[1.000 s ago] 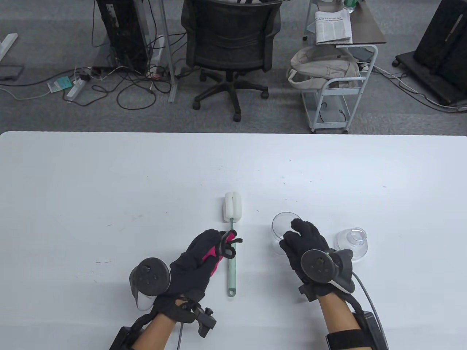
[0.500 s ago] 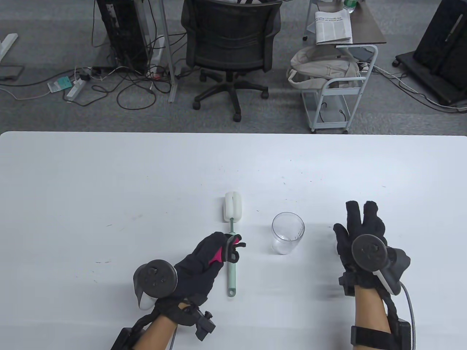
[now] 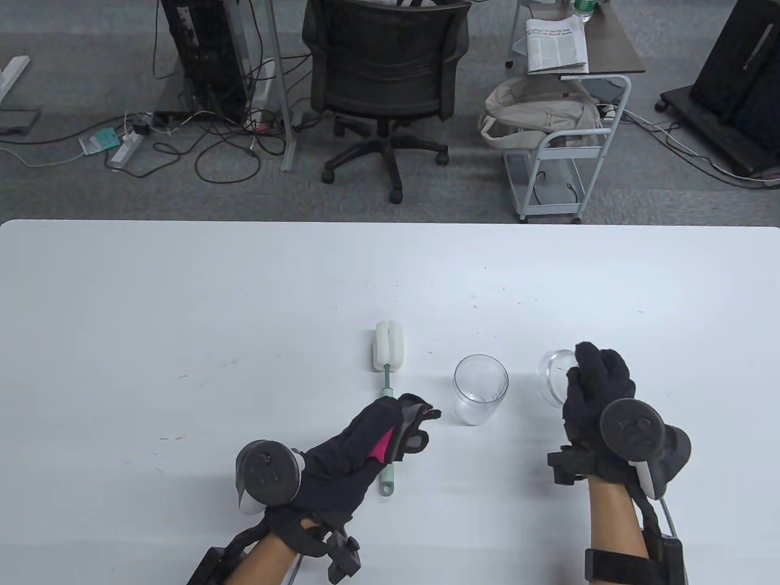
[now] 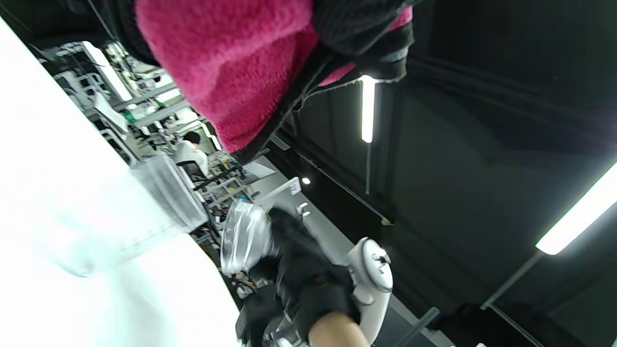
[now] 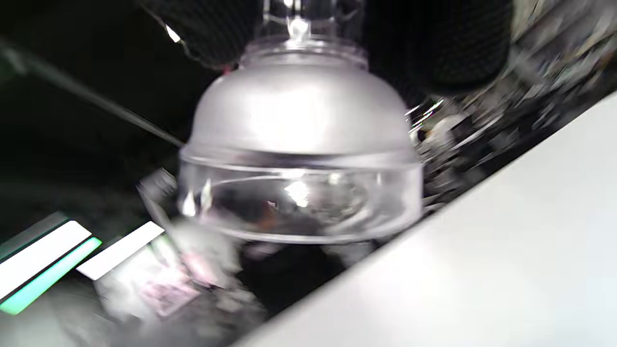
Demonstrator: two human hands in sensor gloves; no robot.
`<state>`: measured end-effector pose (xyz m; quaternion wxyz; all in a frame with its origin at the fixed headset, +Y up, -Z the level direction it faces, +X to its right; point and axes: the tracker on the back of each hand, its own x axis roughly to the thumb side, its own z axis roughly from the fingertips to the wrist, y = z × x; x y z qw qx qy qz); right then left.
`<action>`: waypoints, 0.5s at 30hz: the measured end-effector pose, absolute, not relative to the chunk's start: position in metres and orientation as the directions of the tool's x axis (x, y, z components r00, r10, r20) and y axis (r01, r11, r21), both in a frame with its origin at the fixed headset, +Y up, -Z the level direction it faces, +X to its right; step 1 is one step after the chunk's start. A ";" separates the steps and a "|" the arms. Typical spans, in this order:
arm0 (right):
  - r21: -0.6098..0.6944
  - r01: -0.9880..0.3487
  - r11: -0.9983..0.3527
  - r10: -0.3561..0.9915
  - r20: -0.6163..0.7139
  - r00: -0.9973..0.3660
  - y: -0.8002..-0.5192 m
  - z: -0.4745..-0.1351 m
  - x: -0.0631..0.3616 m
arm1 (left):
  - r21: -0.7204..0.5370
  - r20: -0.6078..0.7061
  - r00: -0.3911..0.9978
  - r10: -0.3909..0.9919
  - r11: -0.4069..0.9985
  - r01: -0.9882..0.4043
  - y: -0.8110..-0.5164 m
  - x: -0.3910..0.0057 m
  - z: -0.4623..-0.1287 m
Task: Brush the shaker cup with the cup brush
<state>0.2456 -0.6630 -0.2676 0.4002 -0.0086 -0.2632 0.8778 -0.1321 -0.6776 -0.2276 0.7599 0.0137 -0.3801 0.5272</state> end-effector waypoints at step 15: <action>0.523 -0.852 -0.004 0.986 0.143 0.083 -0.685 -0.245 0.109 | -0.320 0.613 0.234 0.755 0.508 -0.799 -0.674 -0.138 -0.226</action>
